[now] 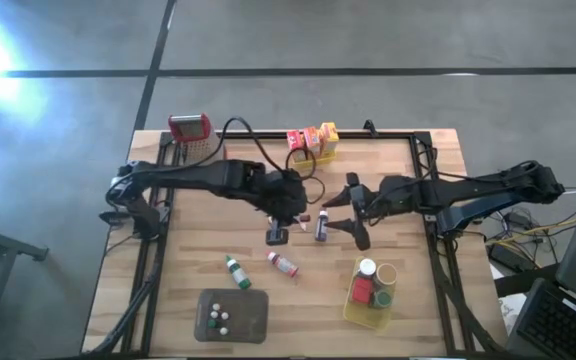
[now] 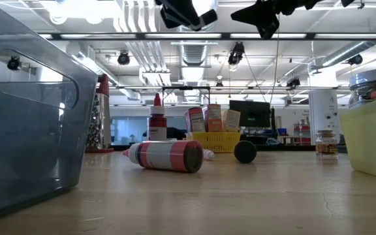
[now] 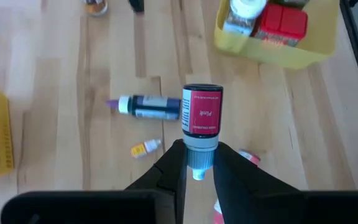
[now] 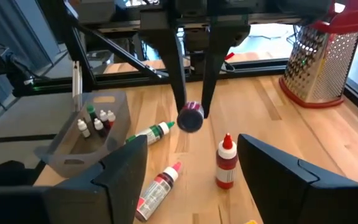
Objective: Pick & Place Kitchen Items
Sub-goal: Put the small pink food coloring bottle into the black bin
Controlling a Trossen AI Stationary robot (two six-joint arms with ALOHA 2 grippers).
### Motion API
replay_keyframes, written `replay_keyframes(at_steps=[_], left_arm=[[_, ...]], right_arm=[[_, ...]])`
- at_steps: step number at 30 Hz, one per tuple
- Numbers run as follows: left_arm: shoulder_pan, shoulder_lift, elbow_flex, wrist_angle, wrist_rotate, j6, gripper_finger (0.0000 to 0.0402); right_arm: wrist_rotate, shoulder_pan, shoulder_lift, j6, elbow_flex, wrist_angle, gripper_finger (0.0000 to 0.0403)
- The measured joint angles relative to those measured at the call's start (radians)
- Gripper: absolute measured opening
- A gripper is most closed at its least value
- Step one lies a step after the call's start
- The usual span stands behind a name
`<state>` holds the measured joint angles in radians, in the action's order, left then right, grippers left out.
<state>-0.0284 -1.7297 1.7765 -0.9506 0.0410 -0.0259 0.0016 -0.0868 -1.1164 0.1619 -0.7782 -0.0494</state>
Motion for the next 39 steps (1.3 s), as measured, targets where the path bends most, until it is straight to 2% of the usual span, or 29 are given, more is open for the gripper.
replay_keyframes(at_steps=[6,13,21,28,39], left_arm=[[0.0,-0.072,0.12,-0.029,-0.001,-0.023,0.0068],[0.0,-0.125,0.207,-0.03,-0.001,-0.056,0.0068],[0.0,-0.127,0.209,0.014,-0.011,-0.087,0.0068],[0.003,-0.144,0.208,0.026,-0.049,-0.074,0.0068],[0.007,-0.144,0.208,0.053,-0.051,-0.02,0.0068]], right_arm=[[0.022,0.0,0.008,-0.004,-0.001,0.0,0.0238],[0.028,0.0,0.006,-0.011,-0.001,0.016,0.0255],[0.028,0.0,0.006,-0.011,-0.001,0.016,0.0261],[0.028,0.0,0.006,-0.017,-0.001,0.014,0.0234],[0.028,0.0,0.006,-0.042,-0.001,0.015,0.0199]])
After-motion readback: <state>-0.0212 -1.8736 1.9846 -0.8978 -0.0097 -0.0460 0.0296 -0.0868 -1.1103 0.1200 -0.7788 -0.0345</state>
